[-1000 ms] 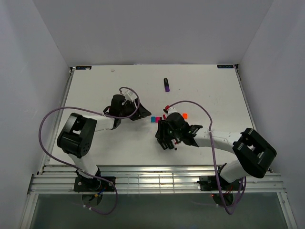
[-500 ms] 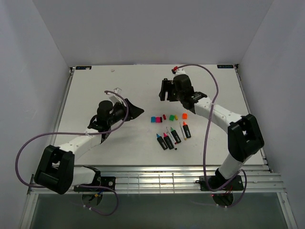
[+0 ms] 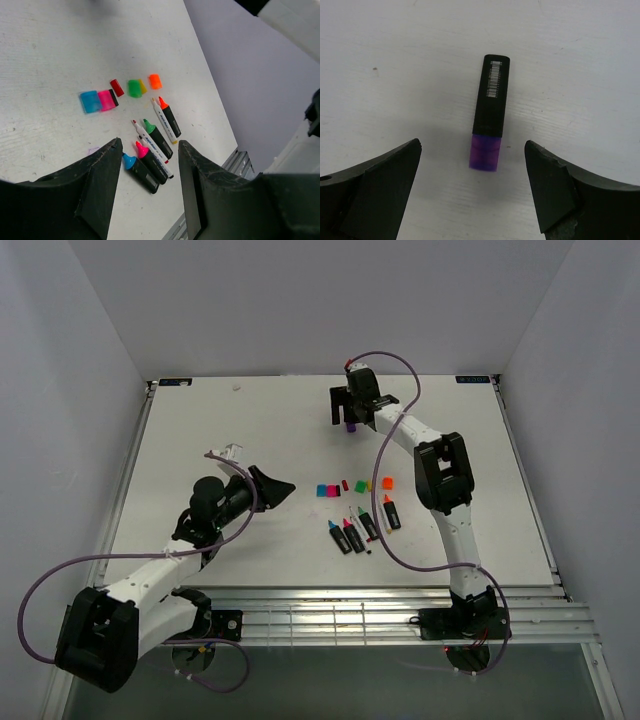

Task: Open the pen caps

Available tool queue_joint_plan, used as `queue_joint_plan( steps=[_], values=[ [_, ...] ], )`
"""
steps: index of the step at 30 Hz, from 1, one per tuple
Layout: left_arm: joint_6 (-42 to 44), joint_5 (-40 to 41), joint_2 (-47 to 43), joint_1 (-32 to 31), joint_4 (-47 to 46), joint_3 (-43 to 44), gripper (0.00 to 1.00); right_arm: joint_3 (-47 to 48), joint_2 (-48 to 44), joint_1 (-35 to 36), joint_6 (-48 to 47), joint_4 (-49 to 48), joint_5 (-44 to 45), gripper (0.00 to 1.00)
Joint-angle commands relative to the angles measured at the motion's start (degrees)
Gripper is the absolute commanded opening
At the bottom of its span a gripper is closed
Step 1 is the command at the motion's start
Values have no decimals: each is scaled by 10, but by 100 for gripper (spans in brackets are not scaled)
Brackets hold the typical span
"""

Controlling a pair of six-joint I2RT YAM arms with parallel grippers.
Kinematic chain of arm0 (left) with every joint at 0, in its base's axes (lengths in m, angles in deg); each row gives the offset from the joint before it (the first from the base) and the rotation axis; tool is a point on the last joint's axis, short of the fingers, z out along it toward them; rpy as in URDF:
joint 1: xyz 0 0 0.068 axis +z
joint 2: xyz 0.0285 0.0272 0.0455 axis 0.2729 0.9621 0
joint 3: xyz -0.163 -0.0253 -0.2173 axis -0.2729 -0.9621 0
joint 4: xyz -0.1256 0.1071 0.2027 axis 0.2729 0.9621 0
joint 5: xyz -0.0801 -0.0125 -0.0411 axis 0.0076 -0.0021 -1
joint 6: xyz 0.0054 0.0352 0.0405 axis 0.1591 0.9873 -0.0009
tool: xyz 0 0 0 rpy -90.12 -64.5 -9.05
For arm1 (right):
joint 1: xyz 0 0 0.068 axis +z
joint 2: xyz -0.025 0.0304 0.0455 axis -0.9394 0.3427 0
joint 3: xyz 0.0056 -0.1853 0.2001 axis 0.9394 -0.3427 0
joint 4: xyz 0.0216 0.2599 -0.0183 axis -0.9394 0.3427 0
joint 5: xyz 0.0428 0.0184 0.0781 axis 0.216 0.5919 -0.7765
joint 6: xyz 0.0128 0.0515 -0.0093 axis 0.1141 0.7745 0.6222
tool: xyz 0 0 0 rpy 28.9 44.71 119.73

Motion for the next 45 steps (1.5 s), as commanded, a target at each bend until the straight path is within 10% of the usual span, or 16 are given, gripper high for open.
queue_joint_plan(
  steps=[1,20,32,34,45],
  values=[
    [-7,-1,-19,-4,-33,-6,59,82,44,-16,-36,25,7,90],
    [-19,-23,16,-5,-114,-26,59,173,152,-24,-29,81,-25,69],
    [-33,-37,9,-5,-101,-26,52,191,166,-21,0,83,-70,22],
    [-39,-46,8,-5,-88,-17,54,184,154,-24,22,63,-76,8],
    [-46,-98,-8,-5,-50,21,63,-19,-85,-32,164,-69,-192,8]
  ],
)
